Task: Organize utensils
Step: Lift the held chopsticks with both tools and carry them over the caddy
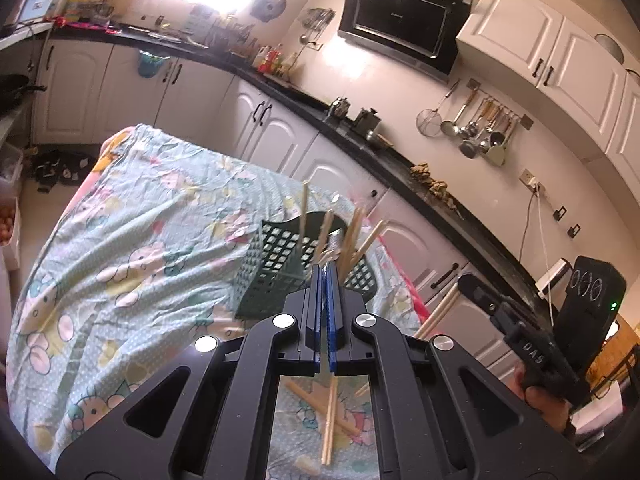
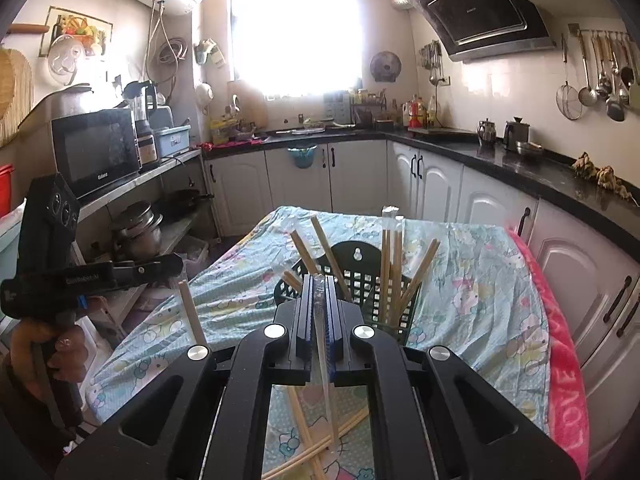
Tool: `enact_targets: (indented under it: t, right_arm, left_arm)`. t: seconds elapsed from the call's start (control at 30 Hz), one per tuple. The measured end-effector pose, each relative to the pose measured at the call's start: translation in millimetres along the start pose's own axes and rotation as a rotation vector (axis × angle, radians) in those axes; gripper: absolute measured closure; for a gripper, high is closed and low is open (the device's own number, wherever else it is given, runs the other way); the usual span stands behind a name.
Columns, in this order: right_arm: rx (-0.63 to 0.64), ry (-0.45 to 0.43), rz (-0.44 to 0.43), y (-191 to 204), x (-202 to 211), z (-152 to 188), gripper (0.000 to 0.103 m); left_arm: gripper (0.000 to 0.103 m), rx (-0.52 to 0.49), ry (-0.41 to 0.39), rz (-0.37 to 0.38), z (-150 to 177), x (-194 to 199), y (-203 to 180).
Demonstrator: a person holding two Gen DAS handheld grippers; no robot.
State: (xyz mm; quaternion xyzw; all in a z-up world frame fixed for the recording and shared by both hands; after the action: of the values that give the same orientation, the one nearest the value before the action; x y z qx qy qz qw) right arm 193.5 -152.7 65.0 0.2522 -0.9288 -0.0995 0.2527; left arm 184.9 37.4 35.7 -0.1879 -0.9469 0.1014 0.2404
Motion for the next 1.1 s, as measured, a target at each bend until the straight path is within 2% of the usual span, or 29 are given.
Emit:
enact_targets:
  t: [0.63,0.83,1.1]
  right_arm:
    - [0.015,-0.097,-0.042,15.7,26.8,-28.0,0.098]
    - [0.028,-0.116,-0.047,20.9,25.4,-41.6,0.098]
    - [0.068,-0.169,-0.048,35.5,22.6,-75.7,0.098]
  left_arm:
    - [0.103,-0.131,-0.081,0.052,-62.3,10.3,-44.1]
    - [0.103,-0.174,-0.122,0.045,-90.0,18.6,-50.4]
    - [0.103,-0.22,-0.159,0.02,-123.8,22.6,-50.1]
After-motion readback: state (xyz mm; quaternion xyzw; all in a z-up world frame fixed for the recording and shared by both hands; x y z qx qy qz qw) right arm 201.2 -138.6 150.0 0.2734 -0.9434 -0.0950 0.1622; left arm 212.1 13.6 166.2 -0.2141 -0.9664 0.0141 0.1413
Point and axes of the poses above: each gripper's, at about its wrist camera, not at the fingertips, and x roughly against the way its jaws point, y to its left, z to its underside, the point moved 7 cm from there along -x, roughly the way its jaws point, and after that the axes turned 15 degrees about -x, right-handed, at the moved point
